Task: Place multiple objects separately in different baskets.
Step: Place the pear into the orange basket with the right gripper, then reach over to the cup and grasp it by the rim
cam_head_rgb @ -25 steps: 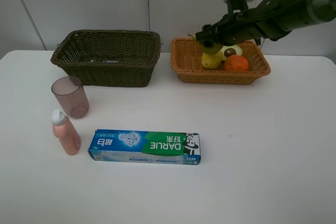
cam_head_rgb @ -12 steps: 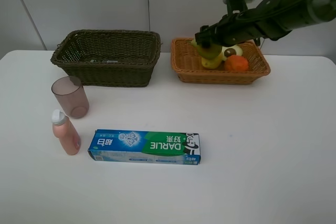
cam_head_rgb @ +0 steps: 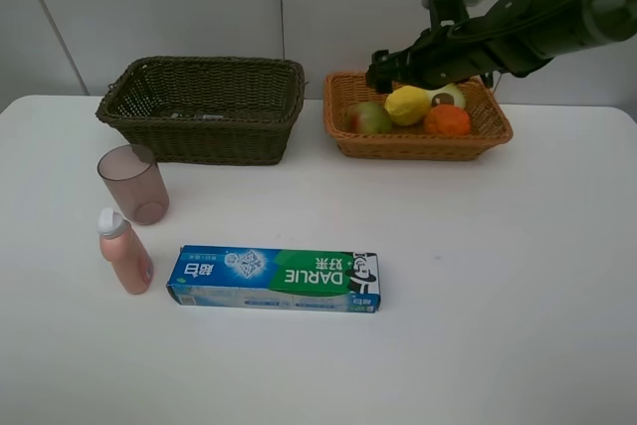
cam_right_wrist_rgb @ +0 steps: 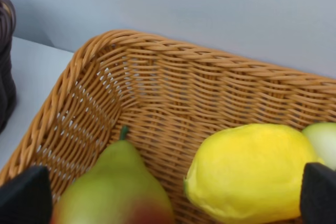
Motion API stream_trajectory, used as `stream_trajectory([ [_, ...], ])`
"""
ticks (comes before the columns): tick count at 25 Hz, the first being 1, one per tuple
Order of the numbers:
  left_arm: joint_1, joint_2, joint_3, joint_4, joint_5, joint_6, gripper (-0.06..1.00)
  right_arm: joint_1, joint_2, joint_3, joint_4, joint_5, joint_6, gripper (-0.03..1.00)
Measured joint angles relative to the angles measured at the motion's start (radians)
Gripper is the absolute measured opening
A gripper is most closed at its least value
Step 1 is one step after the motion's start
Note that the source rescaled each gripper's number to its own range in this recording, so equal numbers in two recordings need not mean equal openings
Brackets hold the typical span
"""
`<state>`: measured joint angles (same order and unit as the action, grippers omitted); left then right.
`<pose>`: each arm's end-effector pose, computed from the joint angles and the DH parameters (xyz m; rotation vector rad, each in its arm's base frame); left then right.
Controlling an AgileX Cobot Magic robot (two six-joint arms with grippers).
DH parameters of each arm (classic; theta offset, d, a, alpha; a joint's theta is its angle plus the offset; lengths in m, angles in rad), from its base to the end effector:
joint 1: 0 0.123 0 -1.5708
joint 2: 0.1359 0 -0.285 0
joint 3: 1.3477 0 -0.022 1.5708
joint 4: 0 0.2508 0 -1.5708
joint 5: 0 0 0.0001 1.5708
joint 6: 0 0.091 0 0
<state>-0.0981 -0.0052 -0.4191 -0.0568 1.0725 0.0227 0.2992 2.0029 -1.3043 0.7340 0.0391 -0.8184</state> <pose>0.0018 -0.0047 0.2537 0.1292 2.1285 -0.1136 0.4237 0.1333 0.1829 -0.4369 2.1714 0.1478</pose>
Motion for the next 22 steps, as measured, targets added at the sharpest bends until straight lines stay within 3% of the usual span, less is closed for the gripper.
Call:
stream_trajectory([
  [17, 0.0, 0.0, 0.0, 0.0, 0.0, 0.0, 1.0, 0.0, -0.132, 0.0, -0.027, 0.198, 0.02, 1.0],
  [22, 0.0, 0.0, 0.0, 0.0, 0.0, 0.0, 1.0, 0.0, -0.2, 0.029, -0.19, 0.248, 0.192, 1.0],
])
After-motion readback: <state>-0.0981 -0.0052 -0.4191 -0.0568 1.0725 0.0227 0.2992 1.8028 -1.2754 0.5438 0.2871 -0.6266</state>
